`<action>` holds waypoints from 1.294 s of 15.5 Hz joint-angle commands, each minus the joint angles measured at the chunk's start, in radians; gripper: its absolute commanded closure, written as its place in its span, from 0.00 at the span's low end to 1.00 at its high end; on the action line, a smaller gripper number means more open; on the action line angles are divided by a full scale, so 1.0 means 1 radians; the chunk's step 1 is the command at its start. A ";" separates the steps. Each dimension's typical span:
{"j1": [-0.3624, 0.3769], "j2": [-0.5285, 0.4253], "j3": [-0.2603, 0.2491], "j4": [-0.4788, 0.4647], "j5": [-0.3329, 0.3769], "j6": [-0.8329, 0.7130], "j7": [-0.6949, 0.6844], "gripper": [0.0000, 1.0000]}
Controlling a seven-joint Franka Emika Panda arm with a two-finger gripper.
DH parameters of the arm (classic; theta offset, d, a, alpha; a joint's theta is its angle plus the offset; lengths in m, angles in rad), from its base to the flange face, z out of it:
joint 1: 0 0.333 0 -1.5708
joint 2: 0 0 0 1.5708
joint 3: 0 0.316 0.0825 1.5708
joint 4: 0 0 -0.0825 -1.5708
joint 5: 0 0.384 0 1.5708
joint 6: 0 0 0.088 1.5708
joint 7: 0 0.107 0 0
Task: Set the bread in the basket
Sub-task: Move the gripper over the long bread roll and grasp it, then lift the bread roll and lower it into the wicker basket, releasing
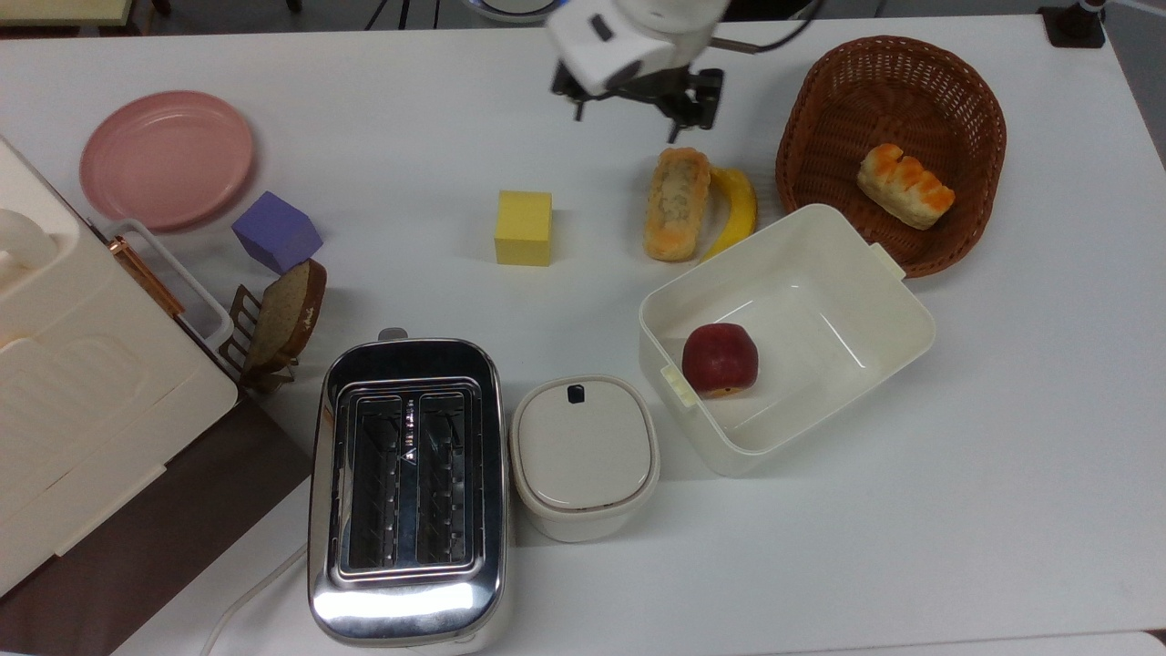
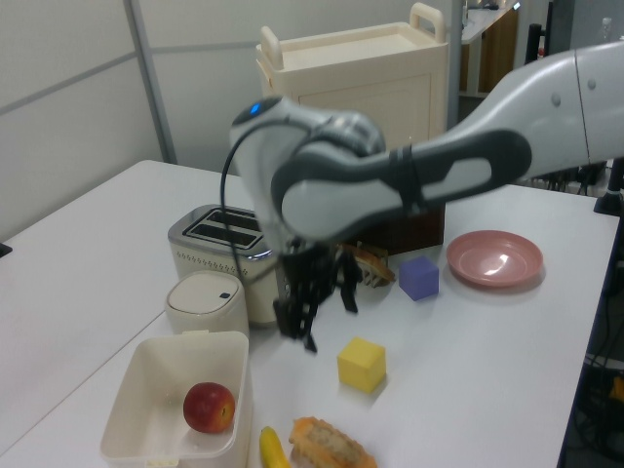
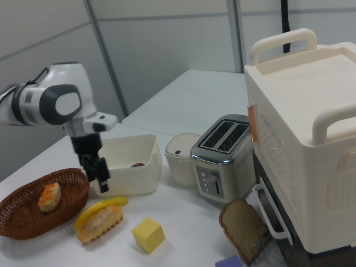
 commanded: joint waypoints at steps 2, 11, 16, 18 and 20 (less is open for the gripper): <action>0.120 -0.005 -0.023 -0.115 0.046 0.146 0.181 0.00; 0.137 0.160 -0.023 -0.220 0.043 0.379 0.203 0.00; 0.153 0.154 -0.024 -0.252 0.031 0.420 0.182 0.57; 0.128 0.105 -0.027 -0.246 0.029 0.387 0.125 1.00; 0.111 0.018 -0.030 -0.226 0.029 0.281 0.059 1.00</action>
